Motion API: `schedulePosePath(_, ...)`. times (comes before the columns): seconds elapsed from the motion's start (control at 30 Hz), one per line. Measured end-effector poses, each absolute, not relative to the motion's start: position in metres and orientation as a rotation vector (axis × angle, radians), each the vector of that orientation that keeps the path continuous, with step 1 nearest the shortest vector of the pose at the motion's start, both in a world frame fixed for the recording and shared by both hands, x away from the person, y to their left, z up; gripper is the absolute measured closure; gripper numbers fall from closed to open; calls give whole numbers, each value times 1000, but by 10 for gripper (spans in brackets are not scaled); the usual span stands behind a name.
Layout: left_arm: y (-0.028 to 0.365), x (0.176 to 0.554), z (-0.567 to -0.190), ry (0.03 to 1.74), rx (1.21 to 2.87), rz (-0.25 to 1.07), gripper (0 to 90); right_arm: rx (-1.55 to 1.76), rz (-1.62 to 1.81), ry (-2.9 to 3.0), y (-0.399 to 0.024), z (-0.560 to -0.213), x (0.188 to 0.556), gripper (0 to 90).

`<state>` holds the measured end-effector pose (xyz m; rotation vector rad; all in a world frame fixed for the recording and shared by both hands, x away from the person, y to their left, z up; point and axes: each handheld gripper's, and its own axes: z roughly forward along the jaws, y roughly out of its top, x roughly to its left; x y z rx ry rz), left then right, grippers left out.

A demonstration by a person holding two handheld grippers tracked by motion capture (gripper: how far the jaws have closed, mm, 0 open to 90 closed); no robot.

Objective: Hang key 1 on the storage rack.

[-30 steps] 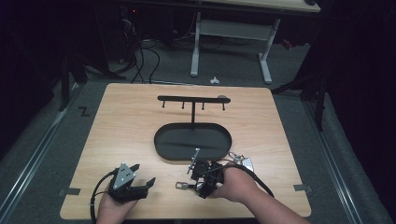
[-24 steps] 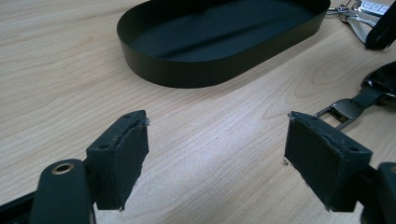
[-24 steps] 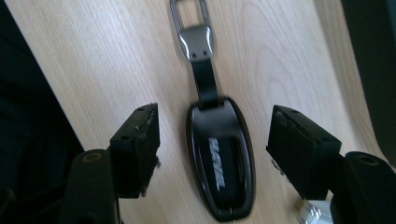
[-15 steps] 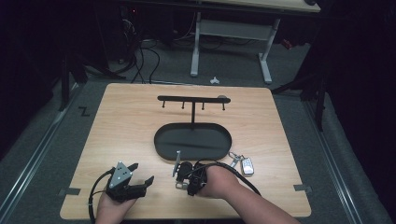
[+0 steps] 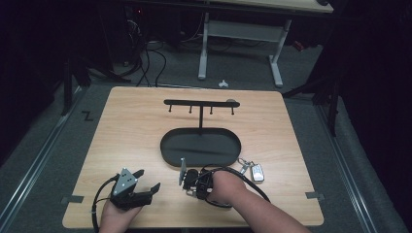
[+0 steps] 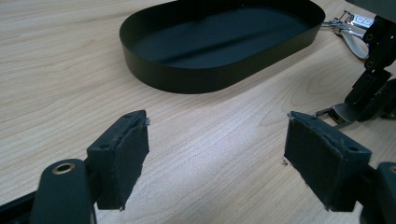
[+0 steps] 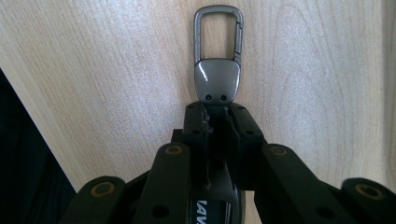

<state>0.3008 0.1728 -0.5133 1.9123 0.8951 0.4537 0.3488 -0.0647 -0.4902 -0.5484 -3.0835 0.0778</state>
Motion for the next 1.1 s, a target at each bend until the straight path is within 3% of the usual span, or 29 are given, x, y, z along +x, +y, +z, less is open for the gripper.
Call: schedulePosePath(1.1,177,300,-515,909,1901,464,227,-588,76,-3115,-64,-489,345,805)
